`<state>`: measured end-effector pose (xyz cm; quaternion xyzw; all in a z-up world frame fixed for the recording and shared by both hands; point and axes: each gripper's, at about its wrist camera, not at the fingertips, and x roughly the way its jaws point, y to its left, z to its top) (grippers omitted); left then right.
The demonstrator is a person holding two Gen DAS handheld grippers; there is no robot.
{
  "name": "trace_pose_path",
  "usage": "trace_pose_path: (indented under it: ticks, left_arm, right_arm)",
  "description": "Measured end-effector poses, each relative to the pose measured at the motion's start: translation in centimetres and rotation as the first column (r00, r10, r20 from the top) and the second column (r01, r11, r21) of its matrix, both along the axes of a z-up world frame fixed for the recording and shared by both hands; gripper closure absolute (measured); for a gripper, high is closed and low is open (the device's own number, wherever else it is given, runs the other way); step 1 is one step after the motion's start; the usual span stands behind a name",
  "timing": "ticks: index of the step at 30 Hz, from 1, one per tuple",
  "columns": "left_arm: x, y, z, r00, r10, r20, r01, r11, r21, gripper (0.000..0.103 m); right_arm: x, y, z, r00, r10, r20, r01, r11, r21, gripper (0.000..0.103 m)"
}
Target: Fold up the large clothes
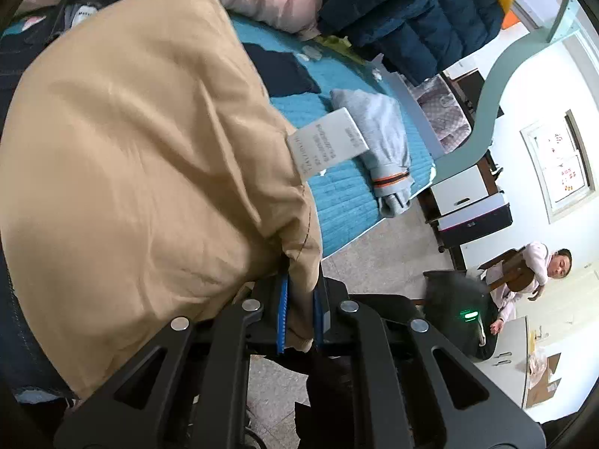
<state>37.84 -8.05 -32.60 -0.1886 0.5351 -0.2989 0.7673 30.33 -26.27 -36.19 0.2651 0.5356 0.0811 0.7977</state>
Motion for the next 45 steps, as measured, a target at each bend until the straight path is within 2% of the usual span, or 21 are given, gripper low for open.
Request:
trace_pose_path:
  ticks: [3,5,7,10,14,18,20,21,22,29,31,32,33,36,38,39,41,43,45]
  left_arm:
    - [-0.1,0.7,-0.4,1.000,0.010,-0.011,-0.011,1.000,-0.003,0.093]
    - [-0.3,1.2,-0.4,1.000,0.014,-0.009,-0.014,1.000,-0.004,0.093]
    - [-0.2,1.3,-0.4,1.000,0.018,-0.009,-0.018,1.000,-0.005,0.093]
    - [-0.4,1.5,-0.2,1.000,0.019,-0.012,-0.019,1.000,-0.006,0.093]
    - [-0.5,1.7,0.2,1.000,0.020,-0.013,-0.020,1.000,-0.015,0.093]
    - [-0.5,1.7,0.5,1.000,0.017,-0.004,-0.017,1.000,-0.019,0.093]
    - [-0.5,1.9,0.6,1.000,0.016,-0.004,-0.016,1.000,-0.025,0.093]
    - [-0.5,1.9,0.7,1.000,0.011,-0.005,-0.011,0.999,-0.030,0.093]
    - [-0.6,1.9,0.8,1.000,0.005,-0.002,-0.005,0.999,-0.033,0.093]
    - [-1.8,-0.1,1.3,0.996,-0.087,-0.006,0.086,0.994,-0.060,0.093]
    - [-2.4,-1.5,0.3,0.992,-0.125,-0.028,0.124,0.991,-0.046,0.093]
    - [-2.6,-2.0,-0.3,0.989,-0.138,-0.045,0.136,0.990,-0.041,0.093]
    - [-2.8,-2.7,-1.3,0.986,-0.149,-0.071,0.146,0.988,-0.047,0.093]
    - [-3.1,-3.8,-3.4,0.979,-0.164,-0.121,0.163,0.986,-0.018,0.092]
    - [-3.5,-4.5,-4.5,0.977,-0.174,-0.119,0.180,0.983,0.035,0.092]
    - [-3.6,-4.7,-4.6,0.978,-0.177,-0.115,0.183,0.982,0.048,0.092]
    - [-3.5,-4.7,-4.7,0.981,-0.167,-0.101,0.173,0.983,0.058,0.092]
    - [-3.1,-4.3,-4.3,0.984,-0.150,-0.092,0.154,0.987,0.044,0.092]
    - [-2.6,-4.1,-3.9,0.986,-0.145,-0.083,0.148,0.988,0.032,0.092]
  right_arm:
    - [0.1,-1.8,1.4,0.995,-0.062,0.074,0.060,0.998,0.037,0.097]
    - [0.5,-2.9,2.4,0.987,-0.102,0.121,0.091,0.991,0.097,0.095]
    - [2.0,-4.0,3.2,0.979,-0.130,0.155,0.108,0.984,0.142,0.073]
    - [4.3,-4.7,4.1,0.970,-0.145,0.192,0.116,0.981,0.157,0.067]
    - [8.6,-4.0,3.5,0.979,-0.103,0.174,0.068,0.978,0.195,0.067]
    - [10.3,-3.3,2.6,0.984,-0.082,0.156,0.044,0.971,0.237,0.067]
    - [10.2,-3.2,2.4,0.985,-0.074,0.155,0.033,0.968,0.250,0.088]
    - [9.8,-3.2,2.6,0.984,-0.071,0.166,0.027,0.968,0.249,0.094]
    - [9.2,-3.2,3.0,0.981,-0.075,0.177,0.030,0.969,0.246,0.095]
    - [1.9,-4.5,5.3,0.972,-0.147,0.181,0.107,0.972,0.210,0.096]
    - [0.4,-4.9,4.8,0.972,-0.173,0.157,0.144,0.973,0.181,0.096]
    - [-0.2,-5.0,4.2,0.975,-0.173,0.141,0.157,0.981,0.117,0.096]
    - [-0.3,-5.3,3.5,0.976,-0.186,0.116,0.175,0.980,0.094,0.096]
    - [-0.1,-6.0,0.3,0.978,-0.210,-0.012,0.210,0.978,0.020,0.095]
    - [-0.1,-6.5,-0.6,0.972,-0.227,-0.055,0.229,0.973,0.040,0.091]
    - [-0.2,-6.8,-0.3,0.971,-0.233,-0.051,0.236,0.970,0.064,0.090]
    - [-0.4,-6.7,1.4,0.975,-0.222,-0.010,0.222,0.974,0.039,0.087]
    - [-0.6,-6.2,4.0,0.977,-0.202,0.071,0.204,0.979,-0.018,0.087]
    - [-0.9,-5.6,6.3,0.972,-0.167,0.163,0.173,0.985,-0.022,0.087]
